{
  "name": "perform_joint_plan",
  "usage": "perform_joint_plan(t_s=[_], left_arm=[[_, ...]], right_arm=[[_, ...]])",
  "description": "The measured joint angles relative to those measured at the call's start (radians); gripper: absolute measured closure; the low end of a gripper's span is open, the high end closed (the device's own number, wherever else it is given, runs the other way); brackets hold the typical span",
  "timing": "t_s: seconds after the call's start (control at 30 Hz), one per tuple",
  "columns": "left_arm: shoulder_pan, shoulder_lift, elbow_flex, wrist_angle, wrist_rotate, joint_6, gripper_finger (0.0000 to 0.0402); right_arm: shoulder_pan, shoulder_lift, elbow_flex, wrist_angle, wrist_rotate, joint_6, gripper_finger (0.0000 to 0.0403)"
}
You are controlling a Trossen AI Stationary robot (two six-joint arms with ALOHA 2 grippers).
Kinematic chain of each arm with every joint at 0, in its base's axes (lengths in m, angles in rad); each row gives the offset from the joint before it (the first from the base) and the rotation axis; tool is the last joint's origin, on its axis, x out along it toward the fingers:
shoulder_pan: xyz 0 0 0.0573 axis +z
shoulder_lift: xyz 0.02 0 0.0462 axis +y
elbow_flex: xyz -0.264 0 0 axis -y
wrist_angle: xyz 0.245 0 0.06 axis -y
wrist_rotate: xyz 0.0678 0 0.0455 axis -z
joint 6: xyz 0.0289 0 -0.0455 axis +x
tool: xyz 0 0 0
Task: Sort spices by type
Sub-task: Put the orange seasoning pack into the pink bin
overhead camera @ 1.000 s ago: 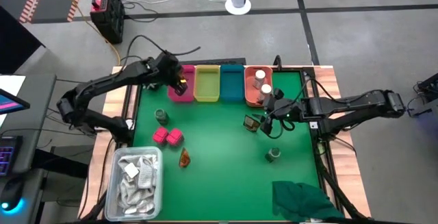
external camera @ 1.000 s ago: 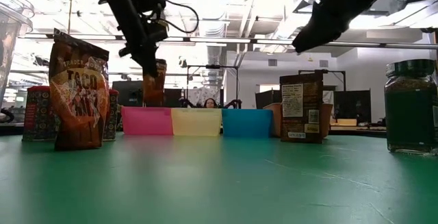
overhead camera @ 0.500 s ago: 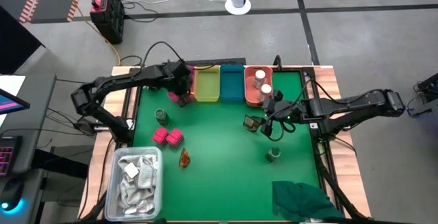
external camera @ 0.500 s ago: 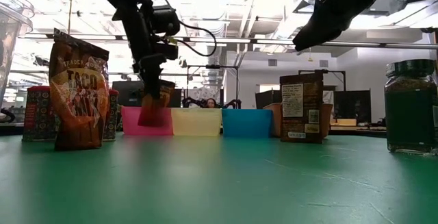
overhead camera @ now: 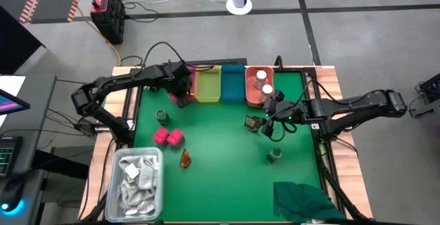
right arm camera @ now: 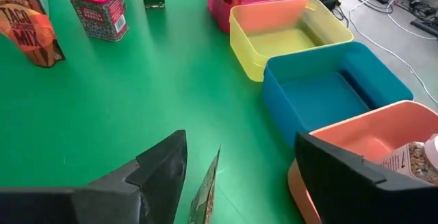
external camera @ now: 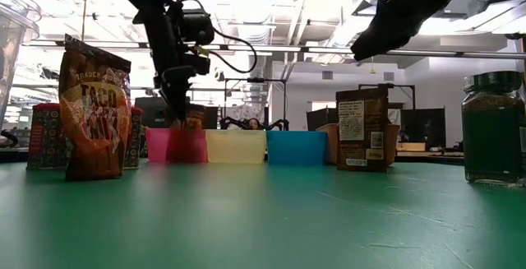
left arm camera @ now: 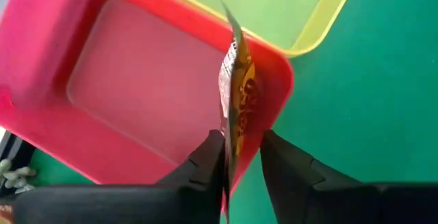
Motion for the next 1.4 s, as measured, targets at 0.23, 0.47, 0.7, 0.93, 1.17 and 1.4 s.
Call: perform_joint_plan(t_s=[0.23,0.47,0.7,0.93,1.17,1.4], left_arm=[[-0.001,-0.002,0.040,0.004,-0.053,-0.008,0.0263],[-0.002,-0.002,0.081,0.002,-0.059,0.021,0.0213],[-0.030,-0.002,0.146,0.051,-0.068,0.059,0.0201],[-0.185,0.000,0.147,0.113,-0.033,0.086,0.0202],[-0.370,-0.006,0.220,-0.052,0.125,-0.111,0.0202],[-0.607,-0.007,0.291,-0.341,0.168,-0.030,0.0202]], right_arm=[[0.000,0.000,0.000,0.003,0.000,0.008,0.0108],[0.008,0.000,0.000,0.007,0.000,0.012,0.0108],[0.006,0.000,0.000,0.008,0.000,0.014,0.0108],[-0.022,0.000,0.000,-0.064,0.004,0.011,0.0108],[-0.082,0.000,0.000,-0.109,0.005,0.009,0.0108],[-0.129,0.000,0.000,-0.111,0.005,0.000,0.0108]])
